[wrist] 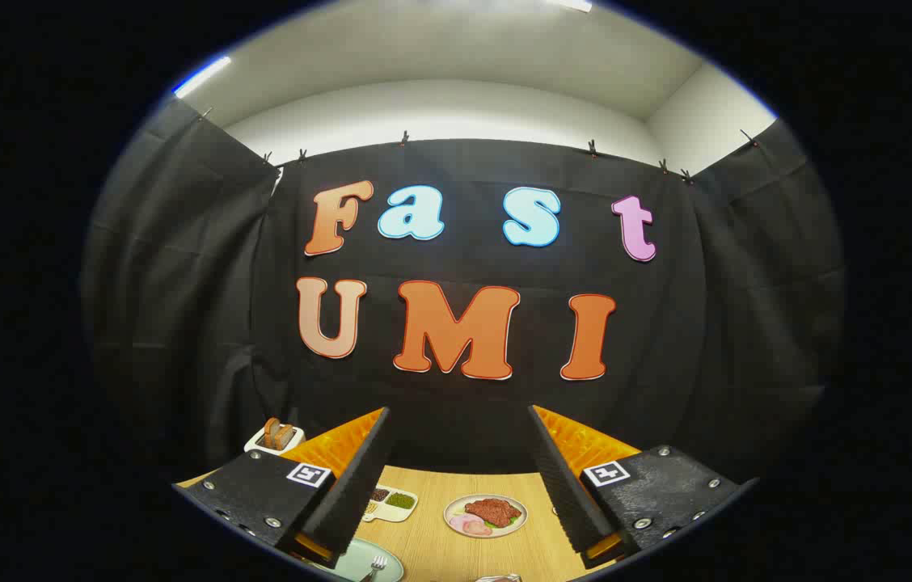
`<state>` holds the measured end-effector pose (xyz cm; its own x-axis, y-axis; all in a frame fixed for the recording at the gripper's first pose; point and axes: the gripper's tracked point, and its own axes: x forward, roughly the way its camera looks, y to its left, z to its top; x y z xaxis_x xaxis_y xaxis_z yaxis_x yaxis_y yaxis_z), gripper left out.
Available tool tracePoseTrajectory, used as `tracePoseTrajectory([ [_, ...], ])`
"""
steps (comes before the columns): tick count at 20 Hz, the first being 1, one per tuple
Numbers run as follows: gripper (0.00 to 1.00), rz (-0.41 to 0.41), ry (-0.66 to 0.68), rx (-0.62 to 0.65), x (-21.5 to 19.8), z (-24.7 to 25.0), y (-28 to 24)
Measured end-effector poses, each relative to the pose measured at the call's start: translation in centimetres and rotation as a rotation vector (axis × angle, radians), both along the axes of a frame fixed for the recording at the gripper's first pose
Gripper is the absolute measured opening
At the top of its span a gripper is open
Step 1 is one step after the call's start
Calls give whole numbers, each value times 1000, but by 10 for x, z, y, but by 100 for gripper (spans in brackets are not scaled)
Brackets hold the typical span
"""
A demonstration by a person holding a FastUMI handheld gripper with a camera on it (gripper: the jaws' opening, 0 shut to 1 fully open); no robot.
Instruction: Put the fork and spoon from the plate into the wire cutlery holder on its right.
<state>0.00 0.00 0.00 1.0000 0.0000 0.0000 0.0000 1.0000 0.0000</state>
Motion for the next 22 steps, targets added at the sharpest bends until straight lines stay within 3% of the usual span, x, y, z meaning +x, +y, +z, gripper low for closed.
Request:
tracePoseTrajectory([
  [22, 97, -20, -29, 20, -4, 4, 9],
])
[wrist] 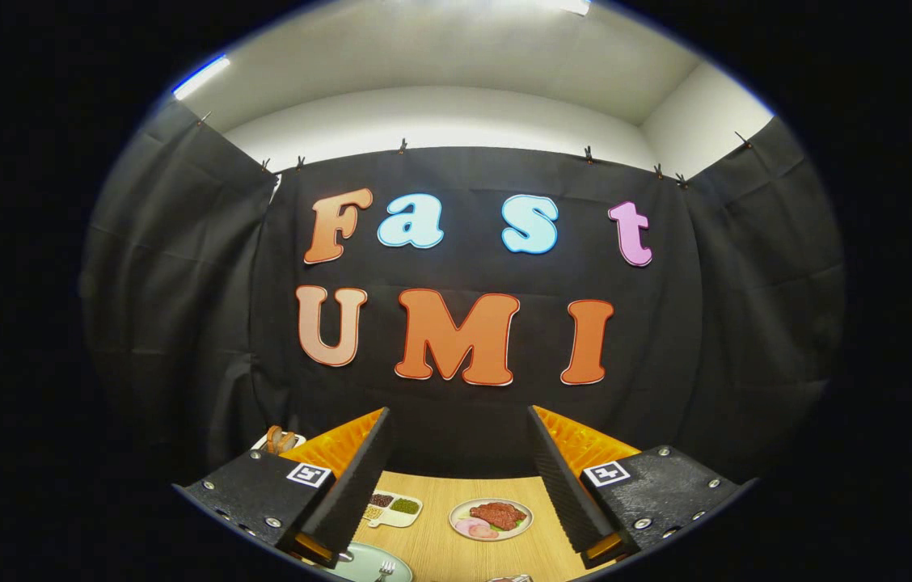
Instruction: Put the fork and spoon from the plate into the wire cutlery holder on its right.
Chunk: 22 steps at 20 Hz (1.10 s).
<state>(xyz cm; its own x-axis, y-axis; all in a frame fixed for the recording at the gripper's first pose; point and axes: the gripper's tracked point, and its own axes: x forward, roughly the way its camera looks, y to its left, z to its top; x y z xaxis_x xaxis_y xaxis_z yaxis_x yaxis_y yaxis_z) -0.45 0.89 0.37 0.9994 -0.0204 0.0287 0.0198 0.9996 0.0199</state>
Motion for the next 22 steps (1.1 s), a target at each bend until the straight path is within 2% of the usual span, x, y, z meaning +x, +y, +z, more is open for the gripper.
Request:
tracePoseTrajectory([
  [4, 97, -10, 16, 23, 3, -10, 5],
  [10, 98, 59, 250, 67, 7, -92, 46],
  [13, 98, 79, 396, 43, 9, -141, 66],
  [17, 97, 147, 634, 51, -8, -214, 99],
  [22, 95, 177, 928, 33, -27, -296, 119],
])
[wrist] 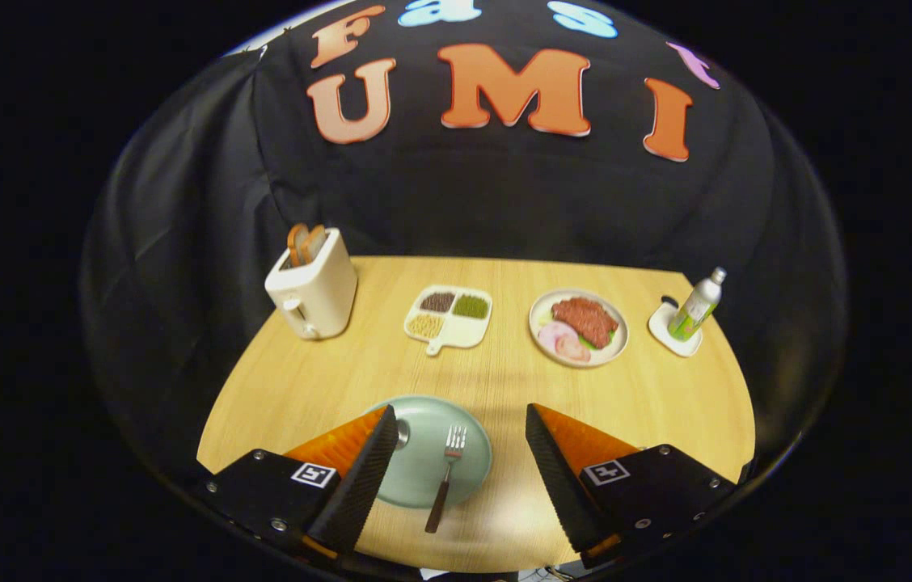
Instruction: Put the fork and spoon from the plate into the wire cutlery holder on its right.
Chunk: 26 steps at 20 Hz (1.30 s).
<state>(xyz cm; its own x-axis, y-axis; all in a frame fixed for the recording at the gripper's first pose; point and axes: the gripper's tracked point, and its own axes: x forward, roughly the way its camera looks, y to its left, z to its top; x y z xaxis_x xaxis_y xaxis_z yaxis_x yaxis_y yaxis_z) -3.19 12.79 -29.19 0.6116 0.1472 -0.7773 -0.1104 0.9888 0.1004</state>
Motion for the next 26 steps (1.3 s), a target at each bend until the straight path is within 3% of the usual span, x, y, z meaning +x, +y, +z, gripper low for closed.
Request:
tracePoseTrajectory([
  [9, 85, 68, 390, -39, -44, -105, 26],
  [18, 64, 85, 570, -70, -61, -159, 41],
  [23, 61, 59, 651, -88, -69, -181, 45],
  [26, 43, 29, 686, -94, -73, -189, 43],
])
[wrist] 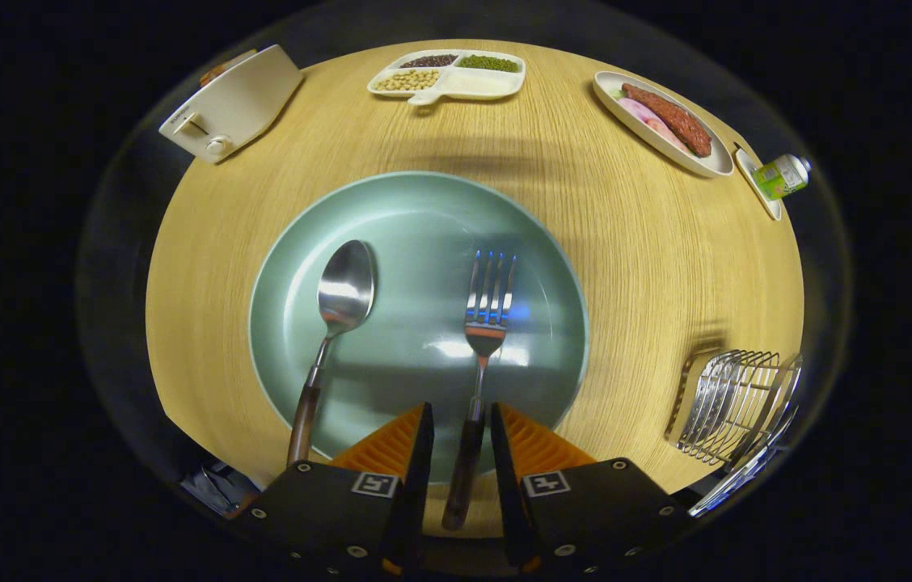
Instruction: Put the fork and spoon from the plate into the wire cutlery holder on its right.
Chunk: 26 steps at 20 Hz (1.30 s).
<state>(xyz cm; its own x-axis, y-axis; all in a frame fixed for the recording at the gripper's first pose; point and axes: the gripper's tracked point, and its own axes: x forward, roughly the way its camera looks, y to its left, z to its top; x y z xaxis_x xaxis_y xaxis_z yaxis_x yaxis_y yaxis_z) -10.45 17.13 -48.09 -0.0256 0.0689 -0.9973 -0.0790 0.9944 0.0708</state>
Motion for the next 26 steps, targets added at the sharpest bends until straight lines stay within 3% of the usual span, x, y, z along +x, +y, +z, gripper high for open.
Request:
tracePoseTrajectory([
  [1, 36, -10, -2, -9, 1, -2, -2],
  [2, 20, -18, -7, -6, 2, -2, -4],
  [6, 6, -55, -29, 26, 7, 7, -7],
  [15, 5, -110, -225, 80, 18, 81, -48],
  [21, 5, -193, -357, 33, 15, 131, -120],
  [26, 5, -243, -363, -26, -10, 141, -184],
])
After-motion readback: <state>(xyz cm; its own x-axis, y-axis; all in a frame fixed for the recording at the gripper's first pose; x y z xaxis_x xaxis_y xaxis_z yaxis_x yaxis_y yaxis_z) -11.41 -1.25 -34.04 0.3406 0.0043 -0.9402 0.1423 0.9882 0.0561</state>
